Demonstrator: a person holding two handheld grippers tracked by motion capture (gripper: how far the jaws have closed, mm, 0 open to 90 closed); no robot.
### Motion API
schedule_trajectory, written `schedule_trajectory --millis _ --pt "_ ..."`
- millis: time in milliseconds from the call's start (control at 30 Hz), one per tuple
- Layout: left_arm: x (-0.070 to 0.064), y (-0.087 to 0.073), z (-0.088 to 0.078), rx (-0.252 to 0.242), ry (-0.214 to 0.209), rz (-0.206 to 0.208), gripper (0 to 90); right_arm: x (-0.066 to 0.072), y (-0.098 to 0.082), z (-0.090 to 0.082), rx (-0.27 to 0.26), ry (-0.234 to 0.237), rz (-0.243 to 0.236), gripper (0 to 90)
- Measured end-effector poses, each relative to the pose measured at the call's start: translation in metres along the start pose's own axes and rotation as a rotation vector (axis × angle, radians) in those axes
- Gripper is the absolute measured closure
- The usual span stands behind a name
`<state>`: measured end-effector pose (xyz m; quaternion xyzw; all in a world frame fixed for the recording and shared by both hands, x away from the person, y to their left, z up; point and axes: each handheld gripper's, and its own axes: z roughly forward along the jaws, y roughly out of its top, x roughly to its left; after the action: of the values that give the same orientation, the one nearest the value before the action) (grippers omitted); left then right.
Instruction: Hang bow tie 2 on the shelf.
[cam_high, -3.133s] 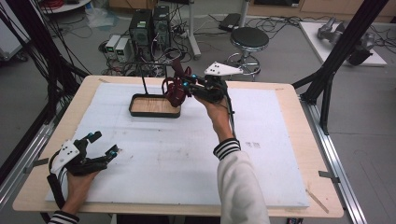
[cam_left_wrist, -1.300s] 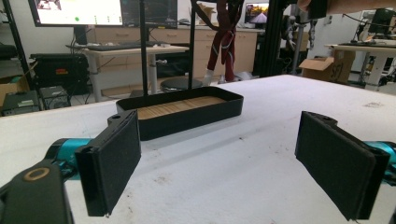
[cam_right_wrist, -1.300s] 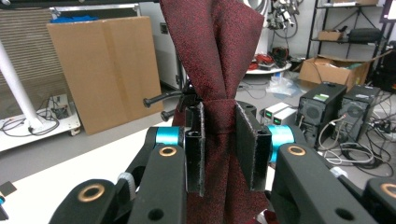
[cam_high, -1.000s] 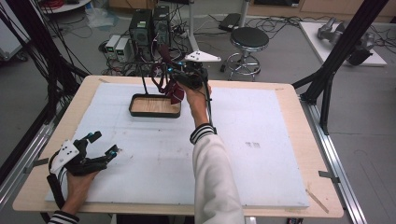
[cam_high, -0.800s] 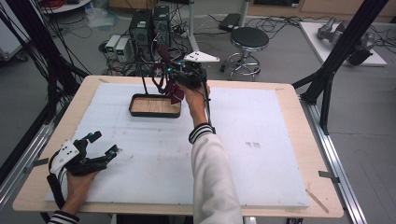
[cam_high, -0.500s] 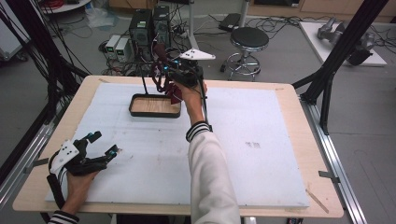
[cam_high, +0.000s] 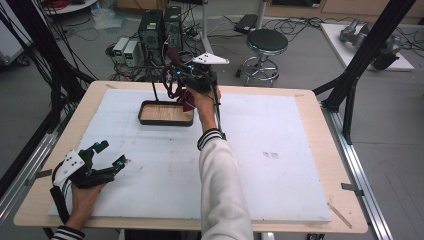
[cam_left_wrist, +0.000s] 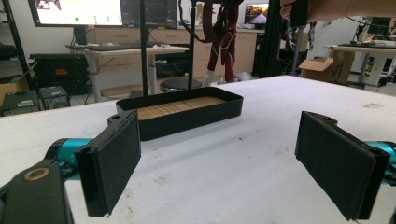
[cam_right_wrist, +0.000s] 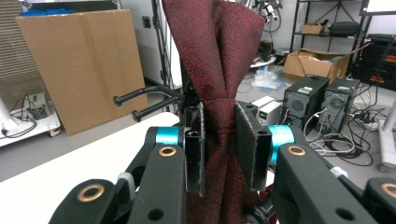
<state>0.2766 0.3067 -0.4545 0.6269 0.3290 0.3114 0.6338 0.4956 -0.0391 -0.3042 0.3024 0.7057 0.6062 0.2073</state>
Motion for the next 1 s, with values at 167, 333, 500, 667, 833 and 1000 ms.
schedule_trajectory --millis 167,333,500,667,833,1000 --pt "-0.0001 0.0 0.0001 -0.001 0.0 0.0 14.7 -0.0013 -0.0027 0.004 0.014 -0.009 0.002 74.3" --pt "-0.0001 0.0 0.0001 -0.001 0.0 -0.001 14.7 -0.0024 -0.0046 0.006 0.033 -0.031 -0.008 74.0" --pt "0.0 0.0 0.0002 -0.001 0.0 -0.001 14.7 -0.0031 -0.0052 0.007 0.039 -0.041 -0.016 73.8" --pt "0.0001 0.0 0.0002 -0.001 0.0 -0.001 14.7 -0.0027 -0.0051 0.0081 0.051 -0.048 -0.03 73.2" --pt "0.0001 0.0 0.0002 -0.001 0.0 -0.001 14.7 -0.0009 -0.0035 0.0086 0.065 -0.054 -0.045 71.7" --pt "0.0001 0.0 0.0003 -0.001 0.0 -0.001 14.8 -0.0011 -0.0023 0.0082 0.071 -0.064 -0.054 67.6"
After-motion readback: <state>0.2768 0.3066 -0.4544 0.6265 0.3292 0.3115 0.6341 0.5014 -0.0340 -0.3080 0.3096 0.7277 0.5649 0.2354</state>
